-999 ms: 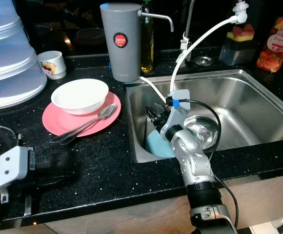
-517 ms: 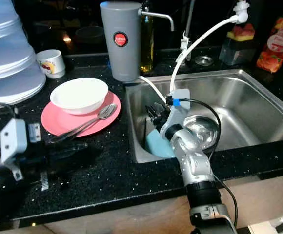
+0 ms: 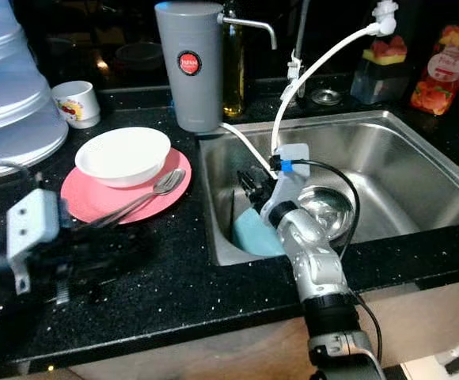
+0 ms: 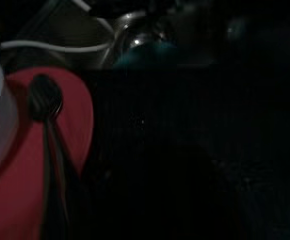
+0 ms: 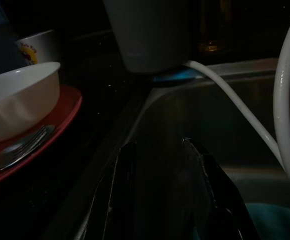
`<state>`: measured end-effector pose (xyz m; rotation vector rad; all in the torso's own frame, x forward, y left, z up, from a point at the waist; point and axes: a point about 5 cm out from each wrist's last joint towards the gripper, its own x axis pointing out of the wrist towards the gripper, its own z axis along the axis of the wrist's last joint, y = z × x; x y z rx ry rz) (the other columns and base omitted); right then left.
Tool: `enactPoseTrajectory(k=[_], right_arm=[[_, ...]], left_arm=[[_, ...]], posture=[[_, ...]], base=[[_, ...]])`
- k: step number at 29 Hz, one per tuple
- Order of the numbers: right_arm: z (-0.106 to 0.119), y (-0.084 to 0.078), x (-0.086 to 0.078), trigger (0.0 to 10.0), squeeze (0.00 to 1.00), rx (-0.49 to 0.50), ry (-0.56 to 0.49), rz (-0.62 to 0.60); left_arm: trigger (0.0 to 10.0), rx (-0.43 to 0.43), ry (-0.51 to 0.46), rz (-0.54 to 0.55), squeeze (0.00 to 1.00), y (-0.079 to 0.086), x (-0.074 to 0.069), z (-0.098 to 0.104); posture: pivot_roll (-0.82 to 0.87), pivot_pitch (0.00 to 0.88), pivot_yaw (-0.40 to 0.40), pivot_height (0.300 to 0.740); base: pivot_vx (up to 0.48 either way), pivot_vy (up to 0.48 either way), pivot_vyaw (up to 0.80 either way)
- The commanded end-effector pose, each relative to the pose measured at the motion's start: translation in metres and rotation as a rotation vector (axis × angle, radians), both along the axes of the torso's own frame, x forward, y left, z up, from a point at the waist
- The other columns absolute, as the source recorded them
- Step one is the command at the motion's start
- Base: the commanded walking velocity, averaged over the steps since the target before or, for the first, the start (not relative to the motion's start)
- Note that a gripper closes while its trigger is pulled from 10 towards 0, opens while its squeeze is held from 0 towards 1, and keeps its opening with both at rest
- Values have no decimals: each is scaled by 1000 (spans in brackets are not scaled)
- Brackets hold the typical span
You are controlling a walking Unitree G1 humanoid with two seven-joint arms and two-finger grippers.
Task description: Kitchen organization
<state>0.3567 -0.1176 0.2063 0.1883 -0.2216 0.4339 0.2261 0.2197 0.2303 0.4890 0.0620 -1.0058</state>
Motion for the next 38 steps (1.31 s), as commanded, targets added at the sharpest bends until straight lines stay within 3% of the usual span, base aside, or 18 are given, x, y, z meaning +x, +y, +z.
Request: enactPoseTrajectory(k=[1,9,13,18,19,20,21,22,23,24,26,31,38], right_arm=[[-6,-1,-2,10000,0,4,30,-1],[-7,4,-1,10000,0,9,35,15],[-7,4,-1,10000,0,10,35,17],[-8,3,-2,10000,0,9,38,18],[-9,4,-3,10000,0,9,40,18],[-9,4,-3,10000,0,9,40,18],[-10,4,-3,10000,0,8,41,18],[-10,3,-3,10000,0,9,41,18],[-10,3,-3,10000,0,9,42,18],[-10,3,-3,10000,0,9,42,18],[-10,4,-2,10000,0,8,43,21],[-10,5,-2,10000,0,7,42,25],[-9,5,-2,10000,0,8,41,25]], left_arm=[[10000,4,2,11,1000,3,-4,6],[10000,-97,-48,117,1000,19,-17,15],[10000,-45,0,149,1000,30,-33,12],[10000,-7,42,160,1000,38,-42,9],[10000,65,122,156,984,45,-56,-2],[10000,65,122,156,984,45,-56,-2],[10000,92,150,159,910,48,-61,-5],[10000,130,159,171,482,52,-63,-8],[10000,172,162,193,353,58,-65,-10],[10000,172,162,193,353,58,-65,-10],[10000,237,157,219,137,66,-66,-10],[10000,283,135,237,0,71,-66,-8],[10000,321,104,256,0,77,-63,-9]], posture=[[67,79,32,740],[79,82,26,740],[85,82,25,740],[86,82,26,740],[86,82,26,740],[86,82,26,740],[86,82,26,740],[88,82,27,740],[90,84,23,740],[90,84,23,740],[93,83,21,740],[93,83,21,740],[90,80,22,740]], base=[[0,0,0],[0,0,0],[0,0,0],[0,0,0],[0,0,0],[0,0,0],[0,0,0],[0,0,0],[0,0,0],[0,0,0],[0,0,0],[0,0,0],[0,0,0]])
